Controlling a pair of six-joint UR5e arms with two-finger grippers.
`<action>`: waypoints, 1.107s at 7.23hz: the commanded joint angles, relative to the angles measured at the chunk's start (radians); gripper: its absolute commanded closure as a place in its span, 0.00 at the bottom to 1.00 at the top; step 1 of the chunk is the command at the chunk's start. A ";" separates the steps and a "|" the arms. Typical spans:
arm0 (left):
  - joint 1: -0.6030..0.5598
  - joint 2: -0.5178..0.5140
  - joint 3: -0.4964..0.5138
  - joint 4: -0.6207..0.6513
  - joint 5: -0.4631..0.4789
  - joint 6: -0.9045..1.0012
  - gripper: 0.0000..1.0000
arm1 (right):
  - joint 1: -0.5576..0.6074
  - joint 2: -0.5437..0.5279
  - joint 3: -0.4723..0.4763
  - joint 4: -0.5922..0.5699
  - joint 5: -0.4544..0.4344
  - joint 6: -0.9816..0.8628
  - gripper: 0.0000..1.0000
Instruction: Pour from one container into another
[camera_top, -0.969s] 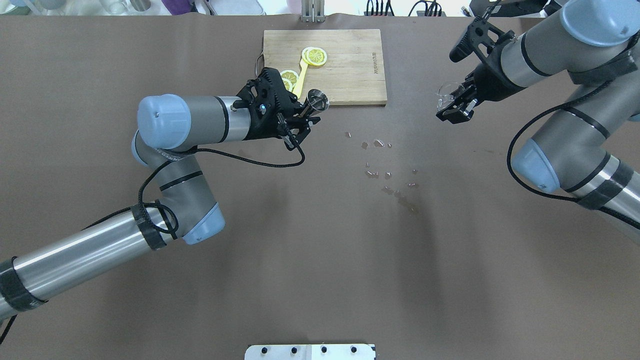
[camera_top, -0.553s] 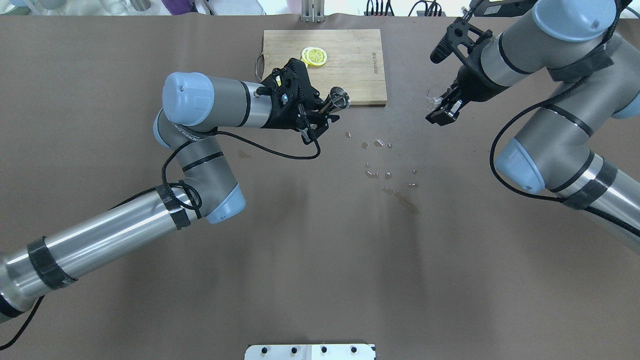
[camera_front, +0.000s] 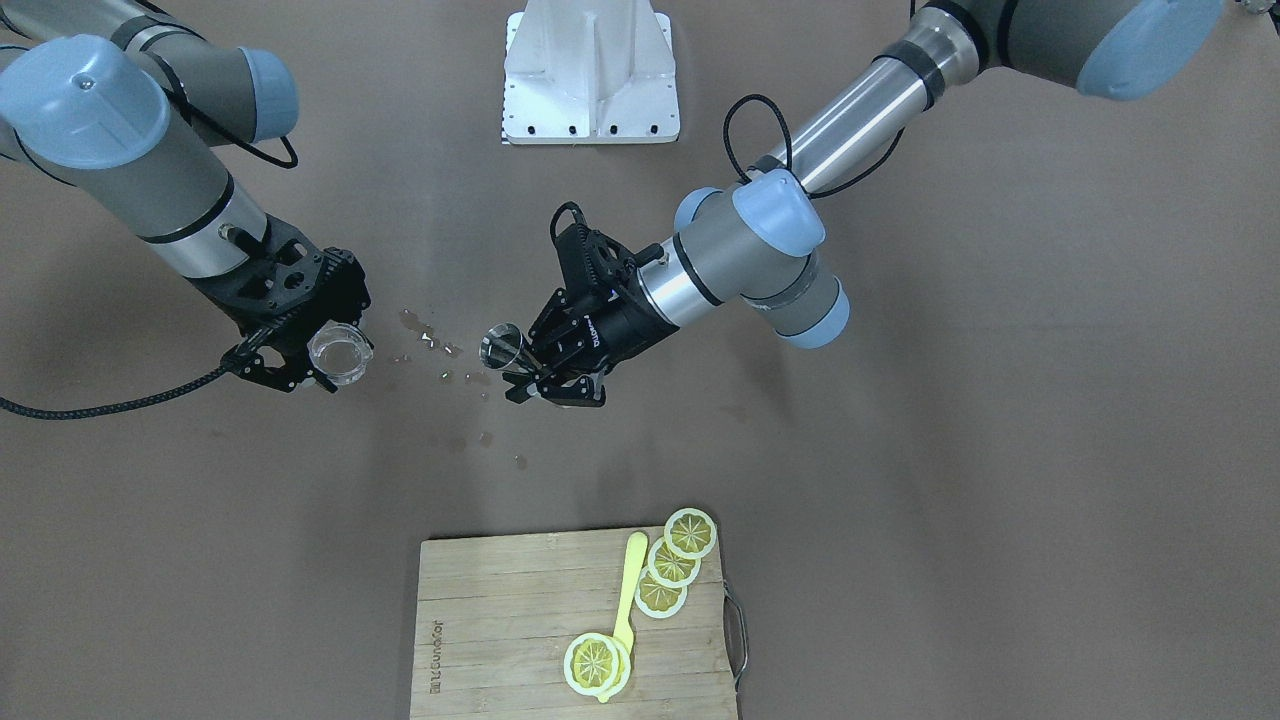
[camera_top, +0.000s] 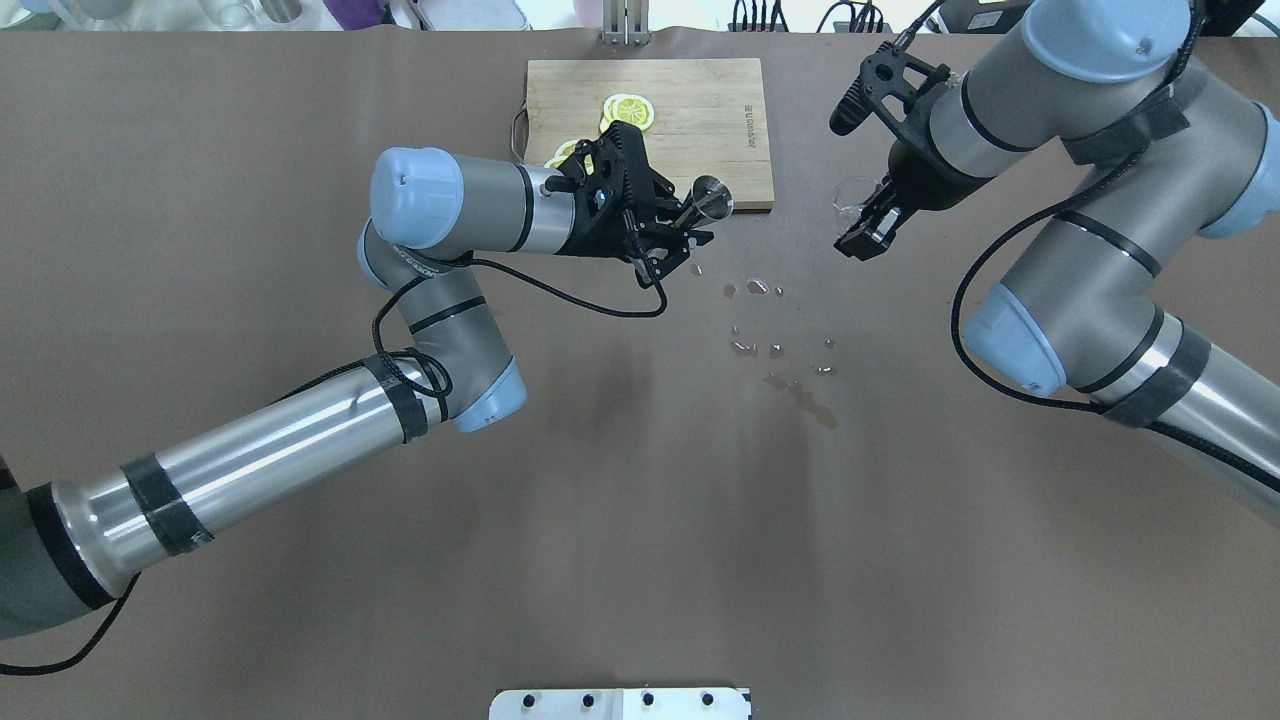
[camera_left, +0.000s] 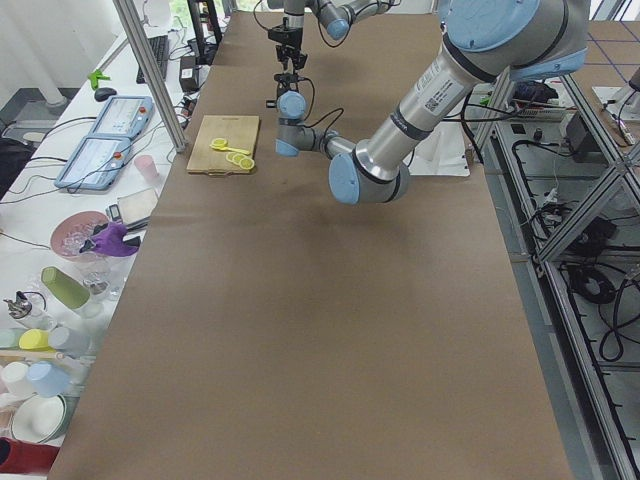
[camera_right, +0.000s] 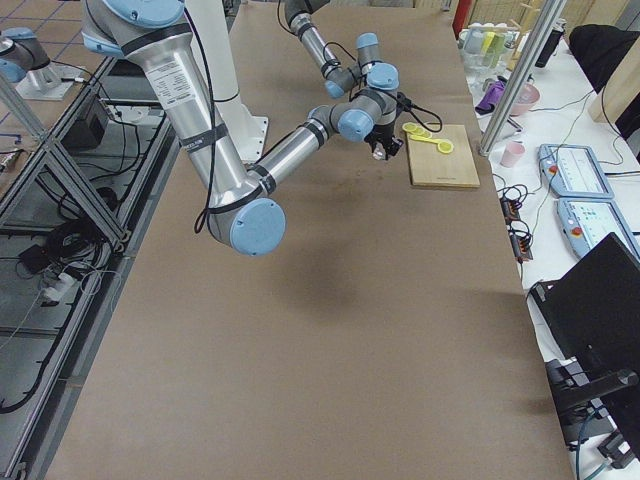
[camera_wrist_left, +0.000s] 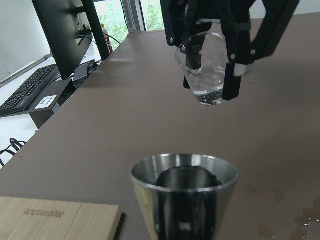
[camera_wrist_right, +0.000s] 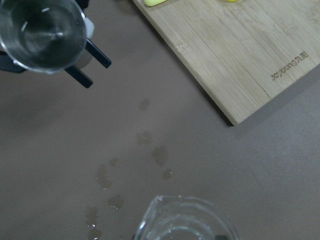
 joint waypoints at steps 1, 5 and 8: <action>0.024 -0.026 0.068 -0.094 0.009 -0.039 1.00 | -0.004 0.028 0.025 -0.086 0.009 -0.002 1.00; 0.067 -0.040 0.100 -0.147 0.079 -0.079 1.00 | -0.035 0.104 0.014 -0.231 0.010 -0.028 1.00; 0.067 -0.040 0.099 -0.147 0.082 -0.079 1.00 | -0.060 0.149 0.002 -0.312 0.012 -0.073 1.00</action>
